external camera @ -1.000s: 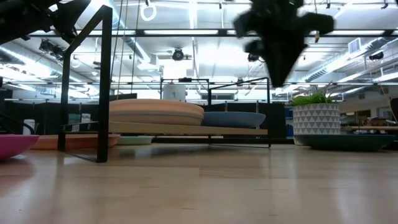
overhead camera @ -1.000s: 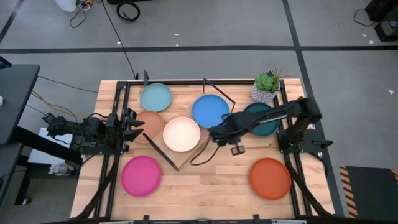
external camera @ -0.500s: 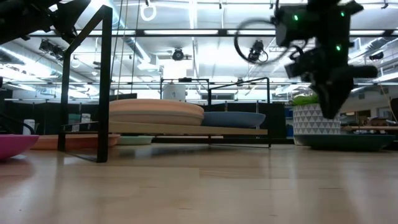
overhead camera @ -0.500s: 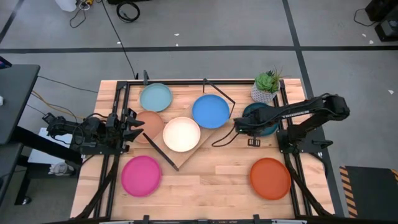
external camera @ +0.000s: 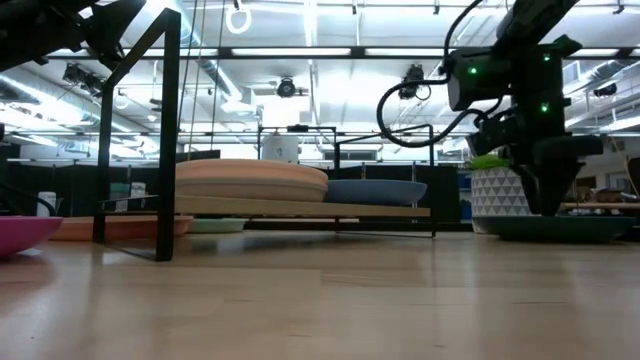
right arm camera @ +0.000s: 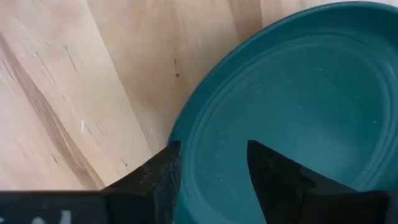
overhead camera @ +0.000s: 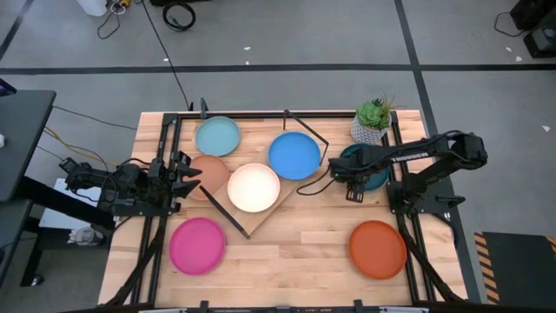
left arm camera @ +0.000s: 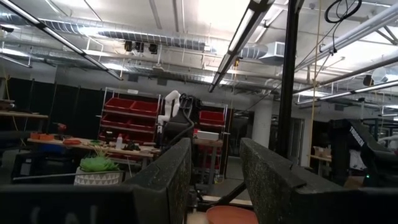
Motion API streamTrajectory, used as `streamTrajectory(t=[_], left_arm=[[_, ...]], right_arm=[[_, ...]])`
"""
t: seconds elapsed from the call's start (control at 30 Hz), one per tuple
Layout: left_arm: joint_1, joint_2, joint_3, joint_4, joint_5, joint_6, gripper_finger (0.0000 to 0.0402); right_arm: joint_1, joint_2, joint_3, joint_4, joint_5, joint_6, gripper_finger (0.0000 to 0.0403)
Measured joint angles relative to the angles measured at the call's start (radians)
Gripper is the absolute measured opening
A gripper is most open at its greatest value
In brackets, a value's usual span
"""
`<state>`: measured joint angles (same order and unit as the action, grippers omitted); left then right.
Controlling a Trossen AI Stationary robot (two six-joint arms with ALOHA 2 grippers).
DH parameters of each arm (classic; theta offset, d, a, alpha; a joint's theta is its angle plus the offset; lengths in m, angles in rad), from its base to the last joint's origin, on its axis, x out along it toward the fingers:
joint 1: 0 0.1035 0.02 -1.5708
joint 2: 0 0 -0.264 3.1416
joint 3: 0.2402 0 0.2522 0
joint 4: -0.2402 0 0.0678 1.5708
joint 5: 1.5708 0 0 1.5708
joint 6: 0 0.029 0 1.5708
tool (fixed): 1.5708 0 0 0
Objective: Place and stack plates onto a shelf
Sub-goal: Stack the dark blue plate on top of the blue plate on the shelf
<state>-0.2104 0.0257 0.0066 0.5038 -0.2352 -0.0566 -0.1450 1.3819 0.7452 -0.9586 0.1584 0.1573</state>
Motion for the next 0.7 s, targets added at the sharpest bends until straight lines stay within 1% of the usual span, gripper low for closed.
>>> streamTrajectory(t=[0.1, 0.23, 0.33, 0.4, 0.53, 0.7], left_arm=[[0.000, 0.000, 0.000, 0.000, 0.000, 0.000, 0.0146], [0.000, 0.000, 0.000, -0.002, 0.000, 0.000, 0.0146], [0.000, 0.000, 0.000, -0.001, 0.000, 0.000, 0.0146], [0.000, 0.000, 0.000, -0.002, 0.000, 0.000, 0.0146], [0.000, 0.000, 0.000, -0.001, 0.000, 0.000, 0.0146], [0.000, 0.000, 0.000, -0.001, 0.000, -0.002, 0.0146]], right_arm=[[-0.006, 0.000, 0.026, -0.037, -0.010, 0.006, 0.0187], [-0.006, 0.000, 0.081, -0.057, -0.038, 0.080, 0.0180], [0.007, 0.002, 0.088, -0.051, -0.051, 0.101, 0.0177], [0.012, 0.011, 0.086, -0.051, -0.038, 0.121, 0.0175], [0.014, 0.054, 0.069, -0.032, -0.028, 0.163, 0.0170], [0.014, 0.146, 0.066, -0.019, -0.033, 0.175, 0.0162]])
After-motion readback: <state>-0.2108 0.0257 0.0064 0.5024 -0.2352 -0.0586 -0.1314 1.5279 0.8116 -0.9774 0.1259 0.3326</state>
